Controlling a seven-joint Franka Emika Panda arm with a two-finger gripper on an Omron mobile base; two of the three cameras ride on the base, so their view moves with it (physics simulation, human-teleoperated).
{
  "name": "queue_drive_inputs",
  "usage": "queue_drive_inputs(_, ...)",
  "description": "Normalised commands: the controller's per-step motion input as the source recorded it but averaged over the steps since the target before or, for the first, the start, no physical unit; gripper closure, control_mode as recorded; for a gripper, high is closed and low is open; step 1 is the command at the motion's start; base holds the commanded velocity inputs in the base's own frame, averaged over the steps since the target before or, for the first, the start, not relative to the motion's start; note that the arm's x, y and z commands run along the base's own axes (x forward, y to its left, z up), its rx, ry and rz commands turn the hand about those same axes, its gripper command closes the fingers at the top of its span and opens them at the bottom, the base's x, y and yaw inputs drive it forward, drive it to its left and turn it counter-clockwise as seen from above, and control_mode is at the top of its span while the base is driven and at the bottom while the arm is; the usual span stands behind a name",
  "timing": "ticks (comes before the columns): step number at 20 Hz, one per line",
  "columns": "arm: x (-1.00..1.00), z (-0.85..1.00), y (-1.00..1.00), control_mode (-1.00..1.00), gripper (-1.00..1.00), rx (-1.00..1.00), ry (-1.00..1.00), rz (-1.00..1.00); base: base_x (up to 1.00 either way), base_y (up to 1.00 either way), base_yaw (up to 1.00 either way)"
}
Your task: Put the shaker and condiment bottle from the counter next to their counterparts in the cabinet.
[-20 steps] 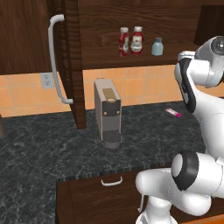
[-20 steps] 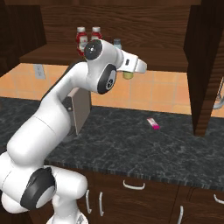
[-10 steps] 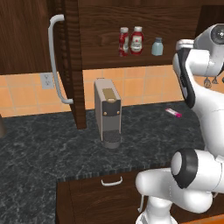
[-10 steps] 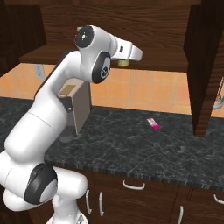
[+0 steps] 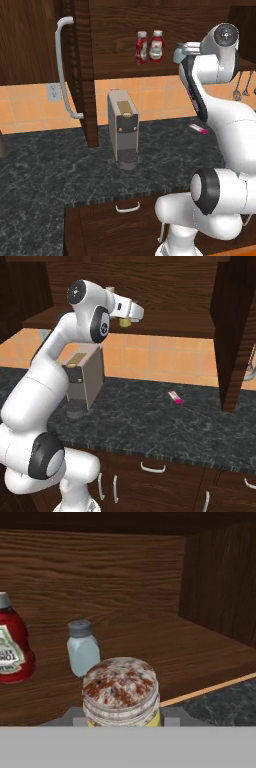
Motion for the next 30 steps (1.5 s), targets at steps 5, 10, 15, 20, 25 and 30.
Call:
queue_drive_inputs(5, 0.24, 0.00, 0.05, -1.00, 1.00, 0.00, 0.00, 0.00, 0.00, 0.00, 0.00)
queue_drive_inputs(10, 0.18, 0.00, 0.00, -1.00, 1.00, 0.00, 0.00, 0.00, 0.00, 0.00, 0.00)
queue_drive_inputs(15, 0.20, 0.00, 0.00, -1.00, 1.00, 0.00, 0.00, 0.00, 0.00, 0.00, 0.00)
queue_drive_inputs(20, 0.35, 0.00, -0.01, -1.00, 1.00, 0.00, 0.00, 0.00, 0.00, 0.00, 0.00)
queue_drive_inputs(25, 0.31, 0.00, -0.14, -1.00, 1.00, 0.01, 0.00, 0.00, 0.00, 0.00, 0.00)
queue_drive_inputs(30, 0.17, 0.00, -0.26, -1.00, 1.00, 0.02, 0.00, 0.00, 0.00, 0.00, 0.00)
